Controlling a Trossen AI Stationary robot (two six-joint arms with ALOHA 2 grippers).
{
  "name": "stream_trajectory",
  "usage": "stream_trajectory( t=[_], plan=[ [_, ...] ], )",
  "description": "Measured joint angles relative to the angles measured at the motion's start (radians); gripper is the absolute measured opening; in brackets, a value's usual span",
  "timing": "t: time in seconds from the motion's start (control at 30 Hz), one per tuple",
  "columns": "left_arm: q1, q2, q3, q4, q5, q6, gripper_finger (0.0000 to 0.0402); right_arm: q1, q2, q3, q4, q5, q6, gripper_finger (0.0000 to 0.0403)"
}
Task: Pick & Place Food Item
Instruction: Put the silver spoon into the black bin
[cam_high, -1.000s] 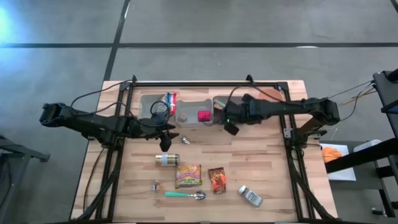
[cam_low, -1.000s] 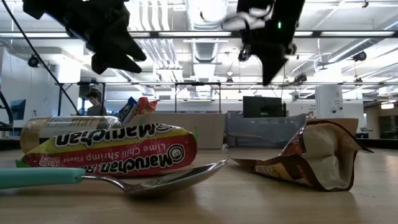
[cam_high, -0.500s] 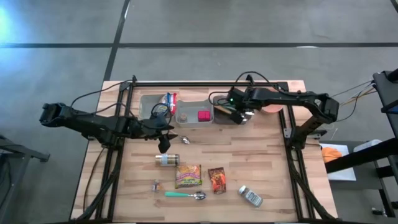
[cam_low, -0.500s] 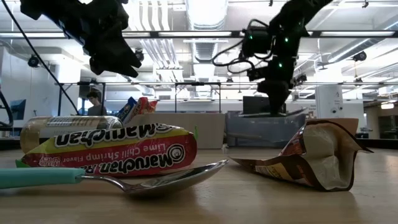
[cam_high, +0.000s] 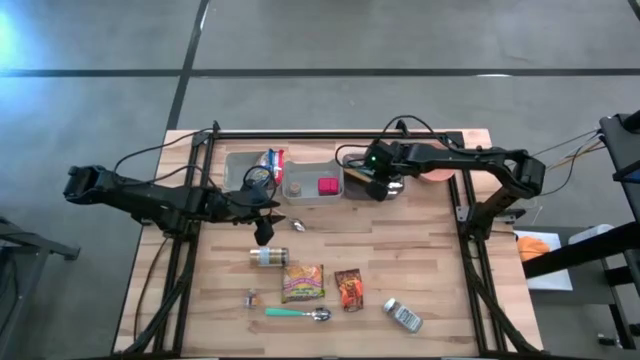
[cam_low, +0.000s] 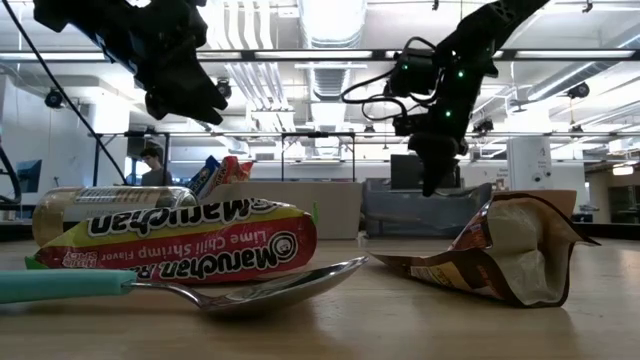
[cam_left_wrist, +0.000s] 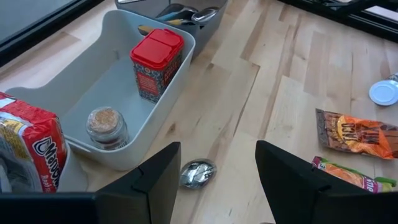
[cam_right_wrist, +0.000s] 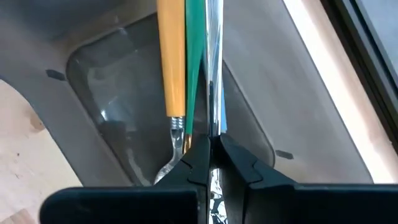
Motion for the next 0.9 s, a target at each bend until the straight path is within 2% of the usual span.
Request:
stream_trajectory(
  t=[0.53, 0.9],
  plan=[
    [0.000, 0.000, 0.000, -0.012, 0.000, 0.000, 0.0213, -0.014, 0.132, 0.010, 0.025, -0.003, -0.026, 0.0008],
    [0.000, 0.000, 0.000, -0.031, 0.000, 0.003, 0.0213, -0.020, 0.142, 0.013, 0.036, -0.003, -0.025, 0.0008]
  ],
)
